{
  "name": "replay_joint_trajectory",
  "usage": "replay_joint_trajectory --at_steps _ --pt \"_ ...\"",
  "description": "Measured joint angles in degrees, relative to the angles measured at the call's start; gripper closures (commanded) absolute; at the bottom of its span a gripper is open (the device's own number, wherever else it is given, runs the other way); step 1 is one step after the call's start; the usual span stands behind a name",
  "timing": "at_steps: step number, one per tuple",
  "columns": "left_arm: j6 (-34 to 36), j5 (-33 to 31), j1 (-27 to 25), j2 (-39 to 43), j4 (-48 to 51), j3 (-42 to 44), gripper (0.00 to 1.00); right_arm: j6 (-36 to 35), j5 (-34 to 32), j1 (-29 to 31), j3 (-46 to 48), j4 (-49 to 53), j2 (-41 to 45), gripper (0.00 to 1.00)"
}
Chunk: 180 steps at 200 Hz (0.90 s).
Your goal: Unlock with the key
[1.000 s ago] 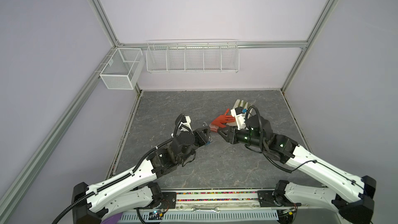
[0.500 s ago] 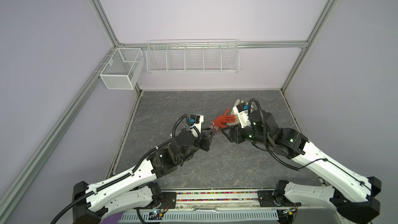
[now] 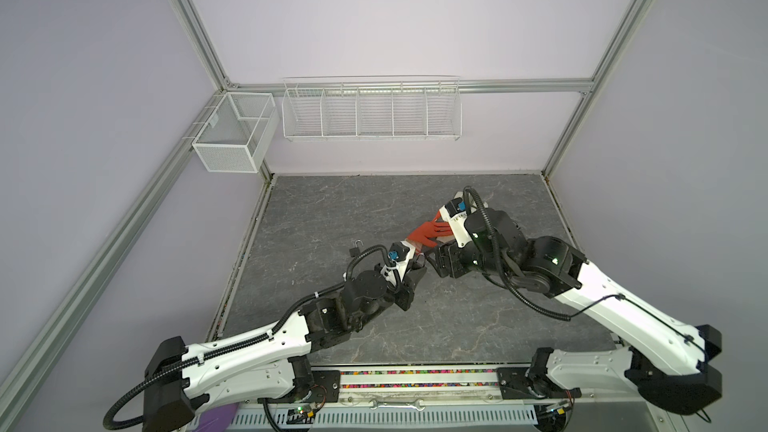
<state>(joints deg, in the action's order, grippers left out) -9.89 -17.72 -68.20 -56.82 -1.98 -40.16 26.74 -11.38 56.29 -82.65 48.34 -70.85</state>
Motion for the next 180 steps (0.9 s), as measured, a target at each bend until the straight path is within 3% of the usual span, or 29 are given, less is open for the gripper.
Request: replay_joint_trajectory --at_steps 101,180 --pt "1.2 -0.3 -0.9 -0.5 -2.1 0.0 1.0 0.0 -5.5 1.6 -6.9 4.7 -7.9 0.21" --pt "1.5 -0.3 -1.3 -0.5 -2.3 0.0 1.0 -0.3 -9.2 1.6 -7.8 8.2 -10.4 0.13"
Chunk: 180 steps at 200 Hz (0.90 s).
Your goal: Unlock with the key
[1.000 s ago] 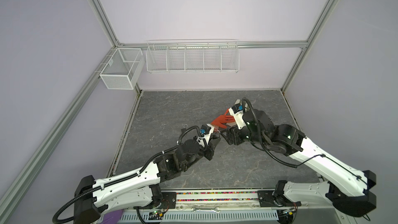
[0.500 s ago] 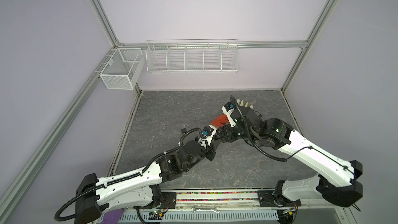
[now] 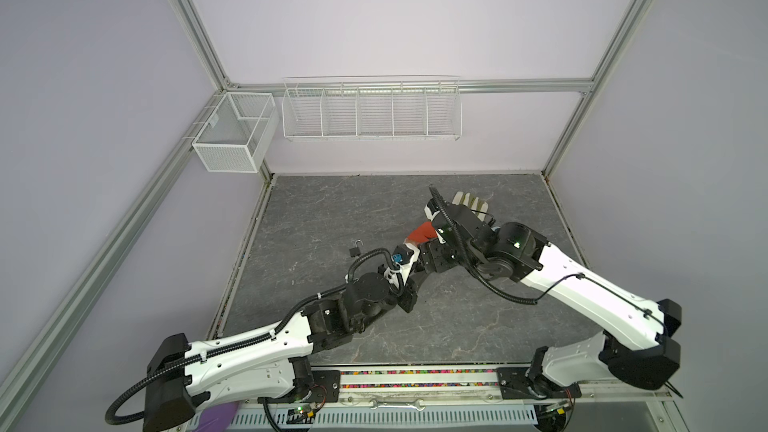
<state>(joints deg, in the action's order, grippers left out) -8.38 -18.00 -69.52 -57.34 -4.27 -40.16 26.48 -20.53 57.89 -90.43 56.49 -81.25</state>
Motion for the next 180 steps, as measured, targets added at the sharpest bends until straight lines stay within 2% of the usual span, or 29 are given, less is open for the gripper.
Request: replay_joint_trajectory --at_steps 69,128,180 --pt "0.2 0.0 0.0 0.0 -0.2 0.0 1.0 -0.3 -0.6 -2.1 -1.8 4.0 -1.5 0.08" --pt "0.2 0.2 -0.2 0.5 -0.7 1.1 1.0 -2.0 4.4 -5.4 -2.6 5.9 -1.7 0.0" --pt "0.1 0.4 -0.3 1.5 -1.4 2.1 1.0 -3.0 7.6 -7.0 -1.5 5.9 -0.3 0.01"
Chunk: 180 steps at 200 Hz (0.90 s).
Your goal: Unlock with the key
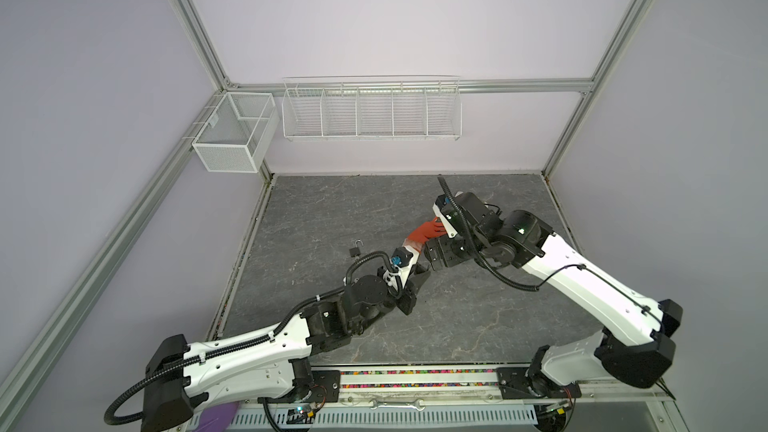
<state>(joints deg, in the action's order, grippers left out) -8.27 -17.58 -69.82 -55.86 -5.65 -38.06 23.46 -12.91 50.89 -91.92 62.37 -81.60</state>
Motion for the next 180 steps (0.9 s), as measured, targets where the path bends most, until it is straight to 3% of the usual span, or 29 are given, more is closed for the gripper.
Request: replay_joint_trajectory --at_steps 49,105,180 --pt "-0.2 -0.5 0.0 2.6 -0.6 1.4 1.0 -0.4 1.6 -1.2 2.5 1.0 3.4 0.03" --pt "-0.9 -0.9 0.0 3.8 -1.0 1.4 1.0 -1.1 10.0 -1.3 8.7 -2.5 10.5 0.06" --pt "-1.5 0.1 0.0 4.2 -1.0 1.4 1.0 -2.3 9.5 -2.8 8.7 -4.9 10.7 0.08"
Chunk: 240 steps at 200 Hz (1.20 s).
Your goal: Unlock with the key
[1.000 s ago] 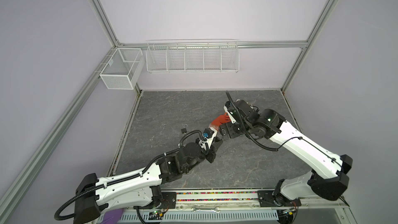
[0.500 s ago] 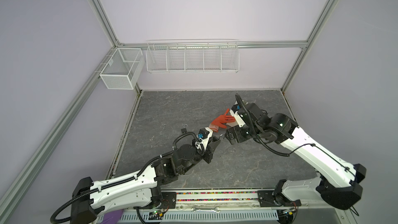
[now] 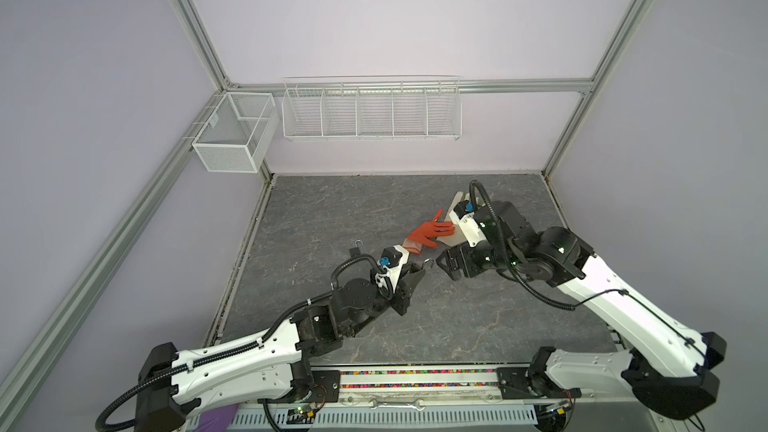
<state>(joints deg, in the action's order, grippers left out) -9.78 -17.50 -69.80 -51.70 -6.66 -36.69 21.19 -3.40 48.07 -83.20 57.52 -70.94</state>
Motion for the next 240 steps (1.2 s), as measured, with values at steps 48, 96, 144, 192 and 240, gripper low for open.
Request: replay_joint_trajectory --at_steps 48,96,144,192,240 --pt "0.1 0.9 0.0 0.2 -0.8 0.0 1.0 -2.1 0.2 -0.4 -0.5 -0.9 -3.2 0.09" --pt "0.2 0.1 0.0 0.3 -1.0 0.0 1.0 -3.4 2.7 -0.9 0.6 -2.9 -1.9 0.1" --pt "0.2 -0.7 0.0 0.4 -1.3 0.0 1.0 -3.6 6.3 -1.3 2.4 -5.0 0.0 0.1" --pt "0.2 -0.8 0.0 0.4 -1.3 0.0 1.0 -3.6 7.8 -1.9 3.5 -6.3 0.4 0.11" --pt "0.0 -2.3 0.0 0.4 -1.3 0.0 1.0 -3.4 9.5 -3.0 5.2 -7.6 2.3 0.11"
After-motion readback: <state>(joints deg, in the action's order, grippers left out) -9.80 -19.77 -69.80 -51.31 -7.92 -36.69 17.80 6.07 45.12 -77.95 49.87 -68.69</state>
